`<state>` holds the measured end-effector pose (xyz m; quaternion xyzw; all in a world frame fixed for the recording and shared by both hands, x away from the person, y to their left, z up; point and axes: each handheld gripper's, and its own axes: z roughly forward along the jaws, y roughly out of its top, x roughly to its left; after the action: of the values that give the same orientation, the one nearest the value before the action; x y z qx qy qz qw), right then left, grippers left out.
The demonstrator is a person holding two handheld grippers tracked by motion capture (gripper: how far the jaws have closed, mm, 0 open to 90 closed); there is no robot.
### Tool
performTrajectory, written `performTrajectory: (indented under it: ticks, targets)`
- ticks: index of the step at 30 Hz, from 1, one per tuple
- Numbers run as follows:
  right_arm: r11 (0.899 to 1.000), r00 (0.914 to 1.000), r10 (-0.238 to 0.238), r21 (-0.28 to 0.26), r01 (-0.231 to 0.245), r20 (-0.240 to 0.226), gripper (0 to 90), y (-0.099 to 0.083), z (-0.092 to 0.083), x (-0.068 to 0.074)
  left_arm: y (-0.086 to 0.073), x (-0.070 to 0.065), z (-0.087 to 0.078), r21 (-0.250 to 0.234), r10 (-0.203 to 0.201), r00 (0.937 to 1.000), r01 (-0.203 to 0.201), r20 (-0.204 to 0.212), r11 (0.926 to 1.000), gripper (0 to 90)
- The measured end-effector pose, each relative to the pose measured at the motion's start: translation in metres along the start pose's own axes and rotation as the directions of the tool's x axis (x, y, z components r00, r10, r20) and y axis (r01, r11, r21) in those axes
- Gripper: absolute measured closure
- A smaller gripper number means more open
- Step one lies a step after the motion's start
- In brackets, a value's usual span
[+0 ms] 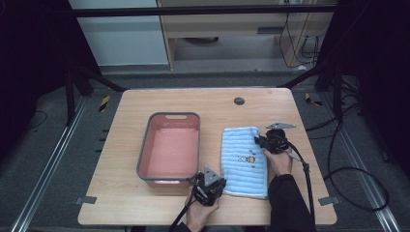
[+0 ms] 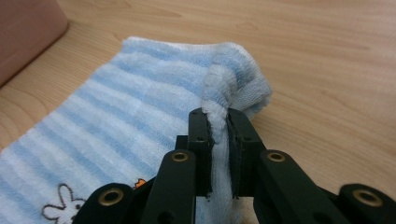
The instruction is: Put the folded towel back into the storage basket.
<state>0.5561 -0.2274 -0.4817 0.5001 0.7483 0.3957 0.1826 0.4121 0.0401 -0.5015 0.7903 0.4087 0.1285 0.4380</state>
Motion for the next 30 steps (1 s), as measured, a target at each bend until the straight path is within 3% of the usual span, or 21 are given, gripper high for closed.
performTrajectory:
  ticks: [15, 30]
  targets:
    - [0.996, 0.9998, -0.018, -0.093, 0.017, -0.010, 82.0, 0.017, -0.042, 0.008, 0.021, -0.005, -0.031, -0.088, 0.021, 0.9986, -0.016, 0.049, 0.9960, 87.2]
    - [0.982, 0.9988, -0.047, -0.185, 0.044, -0.012, 82.0, 0.037, -0.074, 0.020, 0.040, -0.008, -0.062, -0.151, 0.077, 0.9959, -0.069, 0.047, 0.9860, 87.1]
